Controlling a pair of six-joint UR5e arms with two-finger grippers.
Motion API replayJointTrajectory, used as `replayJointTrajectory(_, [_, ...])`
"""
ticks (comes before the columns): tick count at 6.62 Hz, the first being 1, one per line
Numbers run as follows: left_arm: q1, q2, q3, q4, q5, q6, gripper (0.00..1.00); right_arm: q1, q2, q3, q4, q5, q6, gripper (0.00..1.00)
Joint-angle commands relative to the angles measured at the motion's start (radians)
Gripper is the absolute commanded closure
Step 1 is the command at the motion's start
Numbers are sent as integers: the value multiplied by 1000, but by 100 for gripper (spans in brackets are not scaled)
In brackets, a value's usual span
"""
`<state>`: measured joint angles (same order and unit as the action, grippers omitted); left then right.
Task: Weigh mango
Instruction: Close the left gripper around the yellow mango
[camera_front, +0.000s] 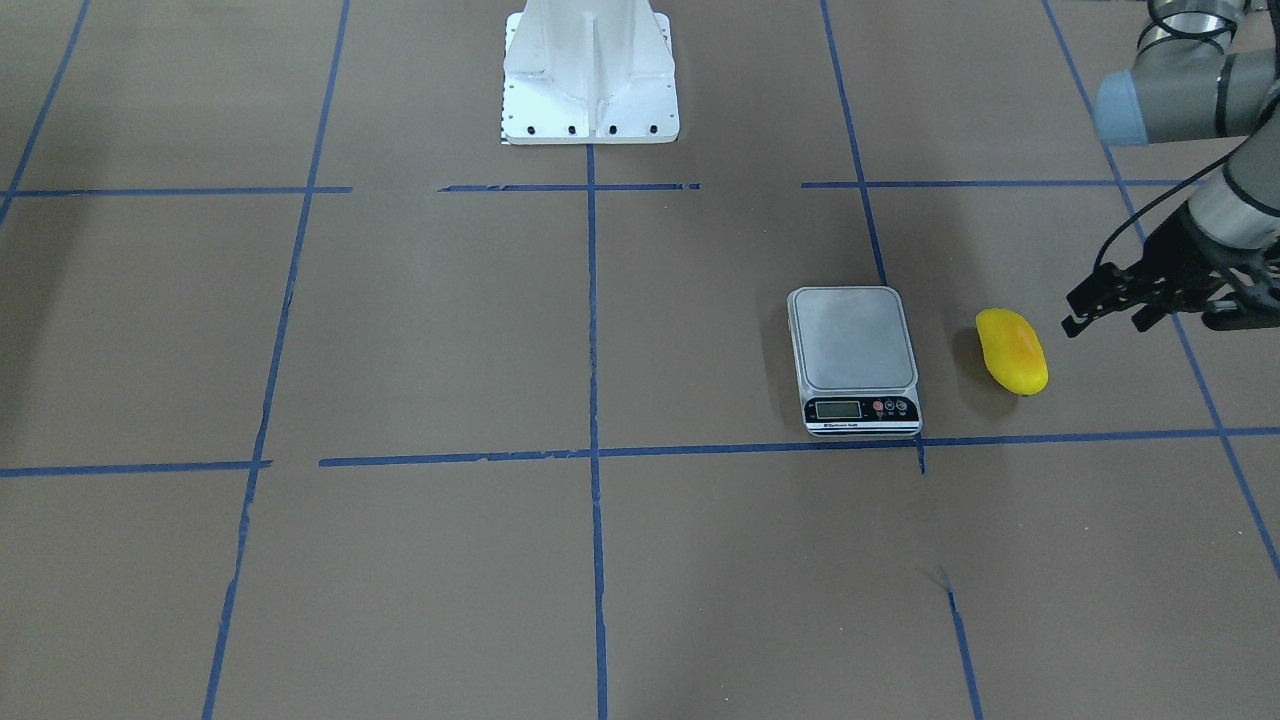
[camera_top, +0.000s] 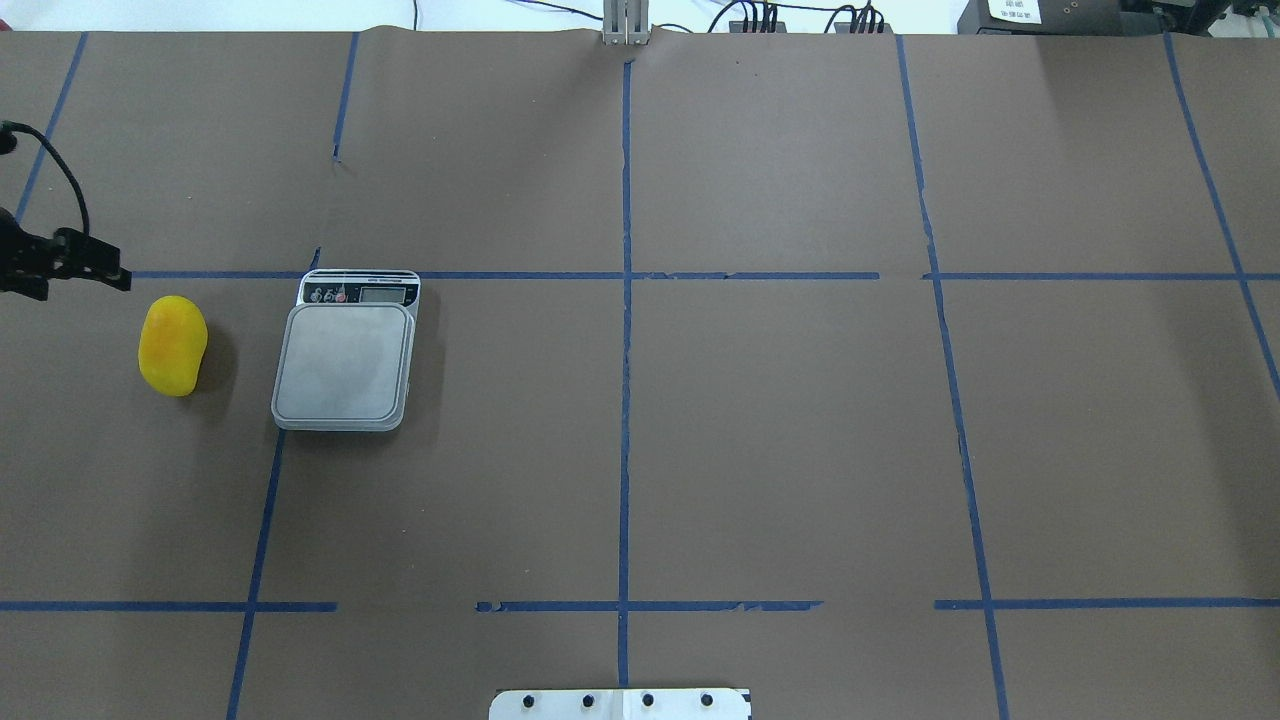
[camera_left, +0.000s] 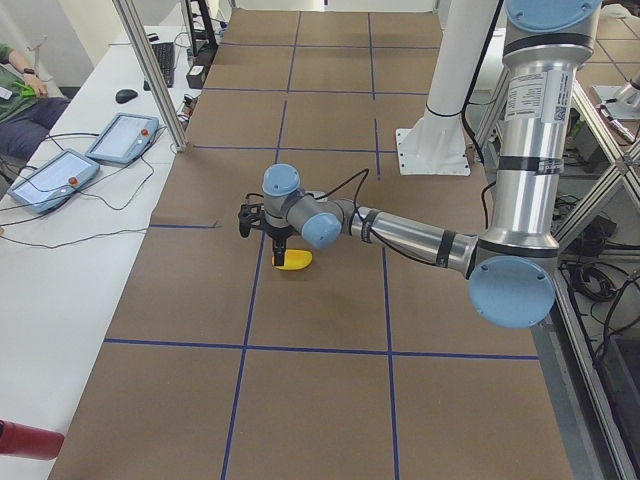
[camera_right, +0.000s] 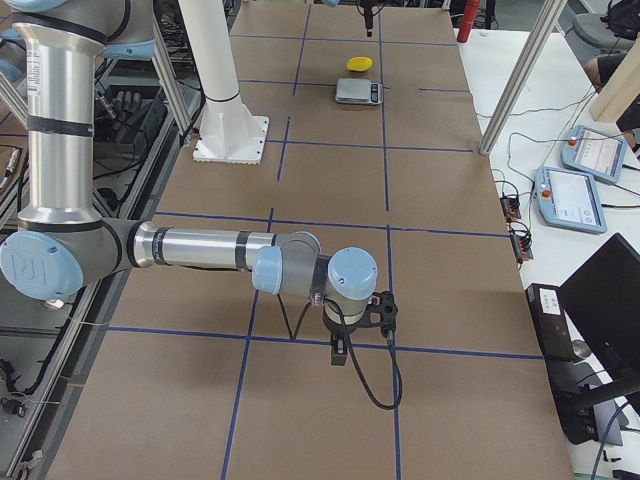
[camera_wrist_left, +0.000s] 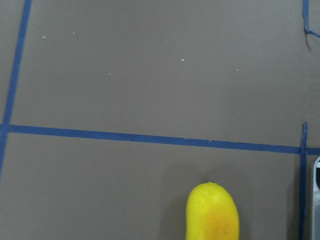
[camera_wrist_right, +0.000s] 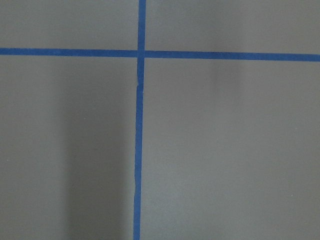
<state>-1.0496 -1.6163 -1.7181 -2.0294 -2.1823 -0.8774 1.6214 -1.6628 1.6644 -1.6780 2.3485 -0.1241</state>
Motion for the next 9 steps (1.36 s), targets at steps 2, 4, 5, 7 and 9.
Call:
replayJointTrajectory(2, [108,-7,64,-81,90,-46,0,0,0,0,0,0,0,0])
replayJointTrajectory(4, [153,-8,86,-89,119,-46,0,0,-2,0,1,0,0,0])
replayJointTrajectory(5, [167,-23,109,-89,121,-45,0,0,0,0,0,0,0,0])
replayJointTrajectory(7, [192,-34,136,-106,122,-42,0,0,0,0,0,0,0,0])
replayJointTrajectory(9, [186,-22,120,-118,121,-32,100,0,0,0,0,0,0,0])
